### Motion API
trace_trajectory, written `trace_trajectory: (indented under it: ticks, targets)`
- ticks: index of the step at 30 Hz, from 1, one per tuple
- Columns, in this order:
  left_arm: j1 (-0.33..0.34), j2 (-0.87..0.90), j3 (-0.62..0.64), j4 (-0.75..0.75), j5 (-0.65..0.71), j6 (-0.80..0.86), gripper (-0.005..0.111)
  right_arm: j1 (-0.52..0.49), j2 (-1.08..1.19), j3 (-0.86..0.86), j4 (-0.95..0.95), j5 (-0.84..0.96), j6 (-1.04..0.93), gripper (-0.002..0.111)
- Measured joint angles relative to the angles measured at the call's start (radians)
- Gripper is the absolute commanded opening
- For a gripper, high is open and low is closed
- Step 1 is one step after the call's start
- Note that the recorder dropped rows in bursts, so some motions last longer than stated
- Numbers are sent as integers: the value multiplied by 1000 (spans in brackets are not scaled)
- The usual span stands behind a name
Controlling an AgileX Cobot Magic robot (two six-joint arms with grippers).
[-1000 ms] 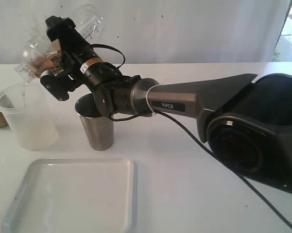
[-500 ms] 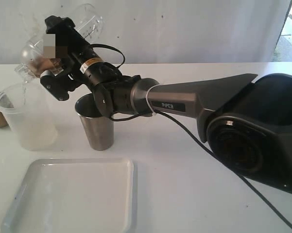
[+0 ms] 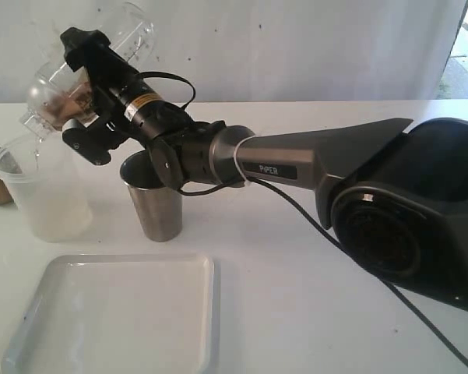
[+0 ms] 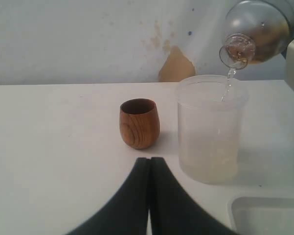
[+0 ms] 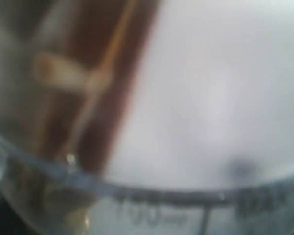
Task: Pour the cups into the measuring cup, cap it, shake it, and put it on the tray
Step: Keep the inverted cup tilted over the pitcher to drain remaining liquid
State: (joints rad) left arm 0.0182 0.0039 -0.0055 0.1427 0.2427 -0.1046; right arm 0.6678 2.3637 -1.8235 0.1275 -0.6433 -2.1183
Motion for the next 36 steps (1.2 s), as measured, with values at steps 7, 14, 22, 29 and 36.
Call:
trace_trajectory:
  ticks: [7, 14, 22, 29, 36]
  targets:
    - [0, 0, 0, 0, 0, 0, 0, 0, 0, 0, -9, 0, 0, 0]
    - [0, 0, 0, 0, 0, 0, 0, 0, 0, 0, -28, 0, 0, 0]
    - [0, 0, 0, 0, 0, 0, 0, 0, 0, 0, -32, 0, 0, 0]
    - [0, 0, 0, 0, 0, 0, 0, 0, 0, 0, -32, 0, 0, 0]
    - [0, 0, 0, 0, 0, 0, 0, 0, 0, 0, -23, 4, 0, 0]
